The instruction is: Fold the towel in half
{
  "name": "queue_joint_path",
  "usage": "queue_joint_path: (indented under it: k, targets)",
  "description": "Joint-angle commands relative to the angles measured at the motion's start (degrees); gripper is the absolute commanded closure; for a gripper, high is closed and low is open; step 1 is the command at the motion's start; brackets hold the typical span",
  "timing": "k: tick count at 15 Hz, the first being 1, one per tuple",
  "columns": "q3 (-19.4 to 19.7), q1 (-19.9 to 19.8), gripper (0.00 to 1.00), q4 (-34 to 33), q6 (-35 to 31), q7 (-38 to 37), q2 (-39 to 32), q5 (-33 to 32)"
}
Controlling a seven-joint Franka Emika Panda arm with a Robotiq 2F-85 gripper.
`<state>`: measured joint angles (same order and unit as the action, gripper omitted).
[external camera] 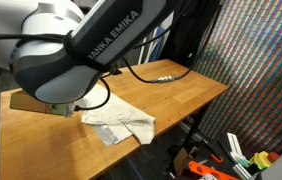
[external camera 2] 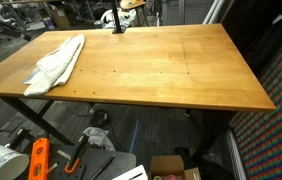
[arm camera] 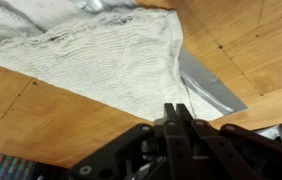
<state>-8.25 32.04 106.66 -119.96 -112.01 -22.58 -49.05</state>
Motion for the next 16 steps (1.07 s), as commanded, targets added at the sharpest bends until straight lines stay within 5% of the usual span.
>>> queue_joint_path:
  k: [1, 3, 4, 13, 16]
  targets:
    - [-1.18, -1.17, 0.9, -8.96, 2.08, -3.36, -5.82, 1.81]
    - [-1.04, -1.33, 0.86, -11.5, 2.15, -2.63, -7.66, 2.67]
    - [-0.94, -1.31, 0.64, -12.02, 2.1, -1.55, -8.13, 2.34]
    - [-3.27, -7.26, 0.02, -2.58, -10.87, 23.12, -6.24, 4.83]
    - [-2.74, -8.01, 0.0, -0.17, -12.98, 30.83, -6.8, 7.01]
